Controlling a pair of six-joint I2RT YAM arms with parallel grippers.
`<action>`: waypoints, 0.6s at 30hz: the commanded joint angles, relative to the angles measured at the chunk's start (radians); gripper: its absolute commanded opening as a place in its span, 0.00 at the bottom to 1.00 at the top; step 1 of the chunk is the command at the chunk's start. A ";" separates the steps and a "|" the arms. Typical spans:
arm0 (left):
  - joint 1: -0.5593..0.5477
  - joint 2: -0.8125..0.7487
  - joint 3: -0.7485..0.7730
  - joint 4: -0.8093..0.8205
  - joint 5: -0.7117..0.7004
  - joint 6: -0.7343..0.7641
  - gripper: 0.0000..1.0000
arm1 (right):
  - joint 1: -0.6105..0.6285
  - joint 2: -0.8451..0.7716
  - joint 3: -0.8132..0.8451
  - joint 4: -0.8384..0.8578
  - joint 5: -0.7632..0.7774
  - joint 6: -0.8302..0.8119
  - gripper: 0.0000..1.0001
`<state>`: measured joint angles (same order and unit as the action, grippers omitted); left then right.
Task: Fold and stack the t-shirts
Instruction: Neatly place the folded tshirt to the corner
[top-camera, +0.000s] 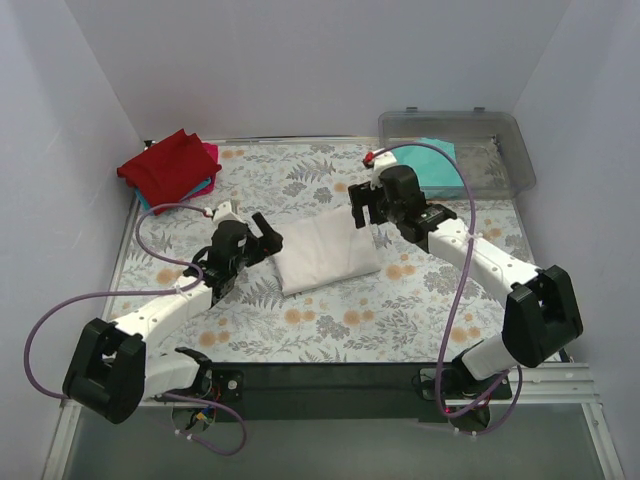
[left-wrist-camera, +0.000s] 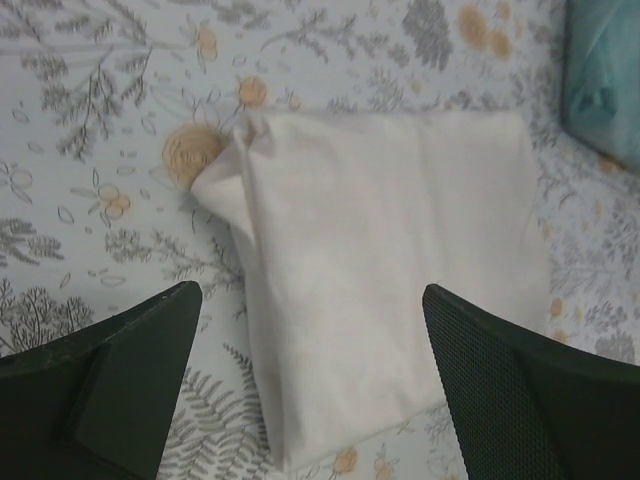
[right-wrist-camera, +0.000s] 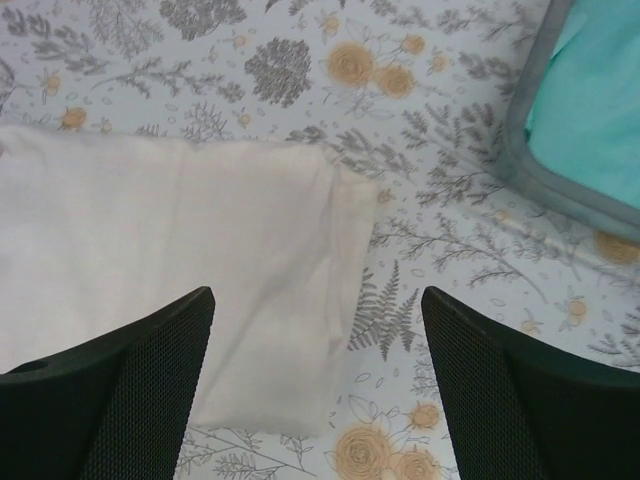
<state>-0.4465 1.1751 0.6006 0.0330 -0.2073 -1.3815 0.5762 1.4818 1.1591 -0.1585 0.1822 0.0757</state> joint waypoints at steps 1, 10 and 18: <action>0.008 -0.002 -0.044 0.031 0.117 -0.027 0.86 | 0.005 0.000 -0.102 0.128 -0.124 0.045 0.76; 0.046 0.073 -0.151 0.152 0.259 -0.093 0.88 | 0.027 0.130 -0.159 0.149 -0.129 0.056 0.73; 0.074 0.158 -0.211 0.280 0.342 -0.131 0.89 | 0.036 0.219 -0.157 0.149 -0.102 0.053 0.72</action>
<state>-0.3798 1.3090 0.4068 0.2398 0.0689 -1.4933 0.6041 1.6901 1.0023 -0.0486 0.0628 0.1276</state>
